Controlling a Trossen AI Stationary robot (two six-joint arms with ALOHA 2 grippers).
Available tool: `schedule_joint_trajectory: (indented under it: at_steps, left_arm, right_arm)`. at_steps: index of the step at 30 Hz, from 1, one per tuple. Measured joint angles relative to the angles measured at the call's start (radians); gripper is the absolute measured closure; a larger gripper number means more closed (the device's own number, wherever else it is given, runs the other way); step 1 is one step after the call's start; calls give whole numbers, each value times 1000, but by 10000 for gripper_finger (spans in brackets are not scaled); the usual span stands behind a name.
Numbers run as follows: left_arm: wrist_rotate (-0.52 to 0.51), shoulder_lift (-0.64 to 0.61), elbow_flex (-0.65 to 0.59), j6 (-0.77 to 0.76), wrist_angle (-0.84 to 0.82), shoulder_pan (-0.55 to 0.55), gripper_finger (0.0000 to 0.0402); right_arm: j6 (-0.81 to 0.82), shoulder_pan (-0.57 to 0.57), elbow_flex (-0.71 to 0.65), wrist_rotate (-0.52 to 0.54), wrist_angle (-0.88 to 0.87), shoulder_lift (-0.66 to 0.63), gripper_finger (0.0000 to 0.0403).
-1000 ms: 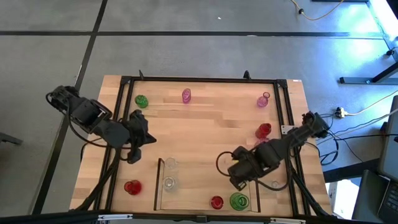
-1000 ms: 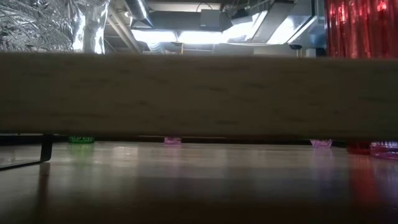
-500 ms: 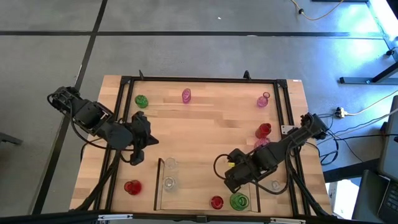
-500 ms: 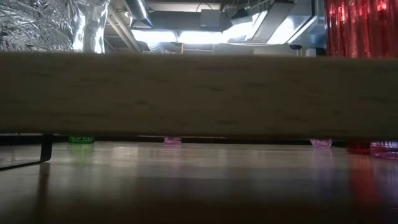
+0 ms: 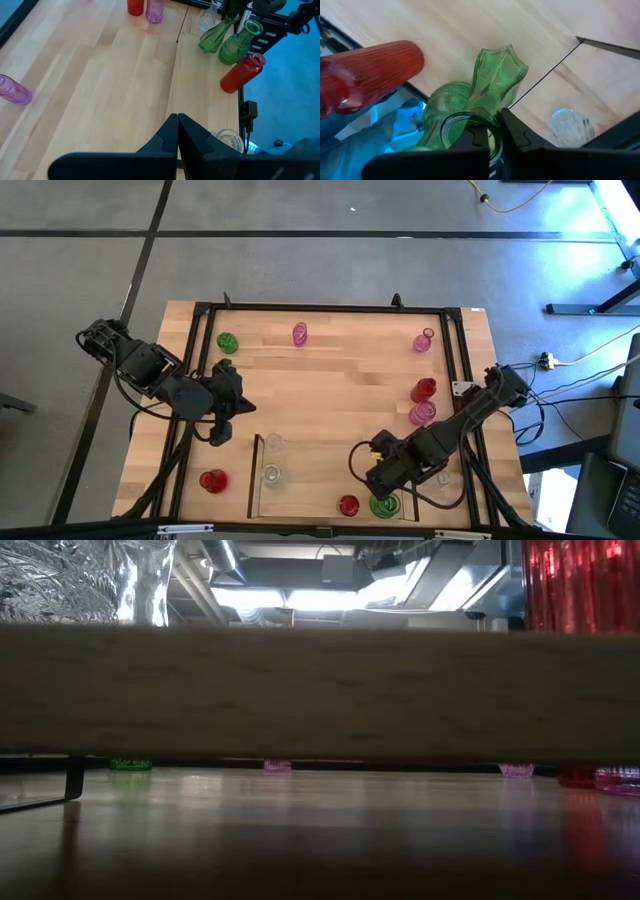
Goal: Sort vases onto shelf
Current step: Put the right green vase aligned with the other green vases on the shelf
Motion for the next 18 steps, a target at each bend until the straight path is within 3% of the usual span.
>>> schedule_joint_trajectory:
  at_steps: [18]
  left_arm:
    - [-4,0,0,0,0,0,401]
  right_arm:
    - [-31,0,-32,-39,64,0,403]
